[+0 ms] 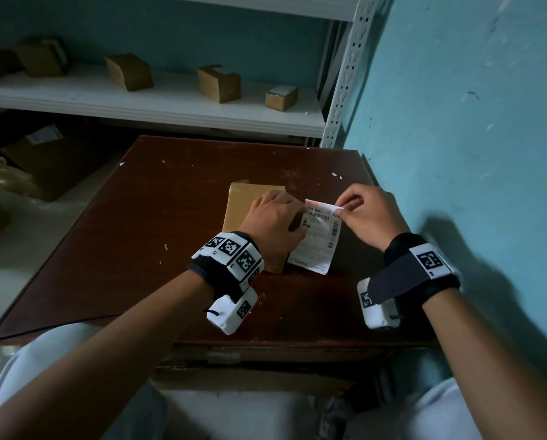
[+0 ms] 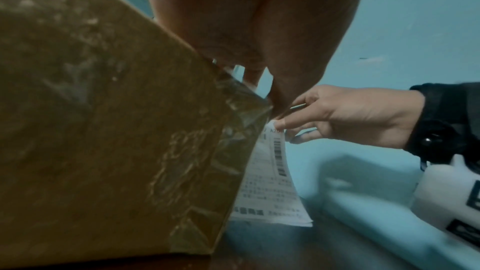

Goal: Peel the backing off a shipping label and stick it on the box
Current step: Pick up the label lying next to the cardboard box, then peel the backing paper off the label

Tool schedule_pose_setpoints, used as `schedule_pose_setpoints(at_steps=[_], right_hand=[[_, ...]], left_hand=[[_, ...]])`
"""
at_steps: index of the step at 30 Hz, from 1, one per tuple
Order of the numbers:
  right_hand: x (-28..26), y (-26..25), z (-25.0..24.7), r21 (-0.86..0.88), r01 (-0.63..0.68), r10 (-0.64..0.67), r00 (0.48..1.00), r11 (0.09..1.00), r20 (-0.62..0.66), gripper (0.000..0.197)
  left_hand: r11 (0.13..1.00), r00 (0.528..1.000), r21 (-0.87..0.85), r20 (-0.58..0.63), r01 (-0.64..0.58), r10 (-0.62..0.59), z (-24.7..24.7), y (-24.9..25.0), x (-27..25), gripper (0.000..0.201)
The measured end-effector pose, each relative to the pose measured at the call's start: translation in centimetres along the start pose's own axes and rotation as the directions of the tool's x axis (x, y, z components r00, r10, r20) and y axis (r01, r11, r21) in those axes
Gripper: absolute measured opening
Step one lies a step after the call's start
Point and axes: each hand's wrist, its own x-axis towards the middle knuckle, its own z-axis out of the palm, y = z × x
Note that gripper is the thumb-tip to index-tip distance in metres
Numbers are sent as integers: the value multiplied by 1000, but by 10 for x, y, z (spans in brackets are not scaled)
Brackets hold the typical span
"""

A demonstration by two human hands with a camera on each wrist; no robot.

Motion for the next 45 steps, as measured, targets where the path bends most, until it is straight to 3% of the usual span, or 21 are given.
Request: schedule_pose_setpoints(at_steps=[7, 10, 18, 28, 45], right_hand=[[-11, -22, -14, 171, 123, -97, 983, 978, -155, 5], [-17, -40, -11, 269, 210, -156, 966, 940, -207, 6], [-17, -69, 14, 437, 271, -214, 961, 858, -175, 10], [-16, -73, 33, 501, 224, -247, 969, 836, -22, 19], [-14, -67, 34, 543, 226, -260, 966, 809, -15, 21]], left_hand=[[966, 949, -229, -313, -115, 39, -13, 6, 4, 17], [913, 933, -385, -360, -137, -12, -24, 11, 1, 10], [764, 959, -645, -209, 11, -191, -42, 3, -12, 19], [756, 962, -639, -90, 143, -258, -42, -10, -19, 22], [718, 967, -678, -42, 157, -251, -47, -8, -23, 13]])
